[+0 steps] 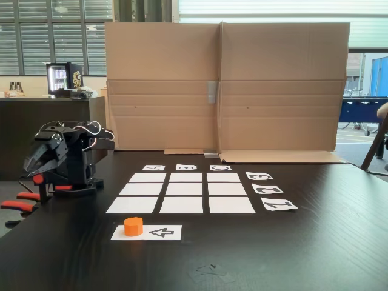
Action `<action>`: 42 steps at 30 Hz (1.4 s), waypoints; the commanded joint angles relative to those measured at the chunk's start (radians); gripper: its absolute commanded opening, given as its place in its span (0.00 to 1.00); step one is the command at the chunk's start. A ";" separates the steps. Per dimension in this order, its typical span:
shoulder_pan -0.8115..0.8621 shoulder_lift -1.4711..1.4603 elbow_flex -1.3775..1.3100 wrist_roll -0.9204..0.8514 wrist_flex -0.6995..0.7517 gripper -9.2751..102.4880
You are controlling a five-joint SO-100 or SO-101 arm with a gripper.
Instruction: Pick up the round, orange token and place it in the grid on square B2.
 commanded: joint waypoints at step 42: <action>-0.253 -1.034 -0.992 -0.253 0.425 0.29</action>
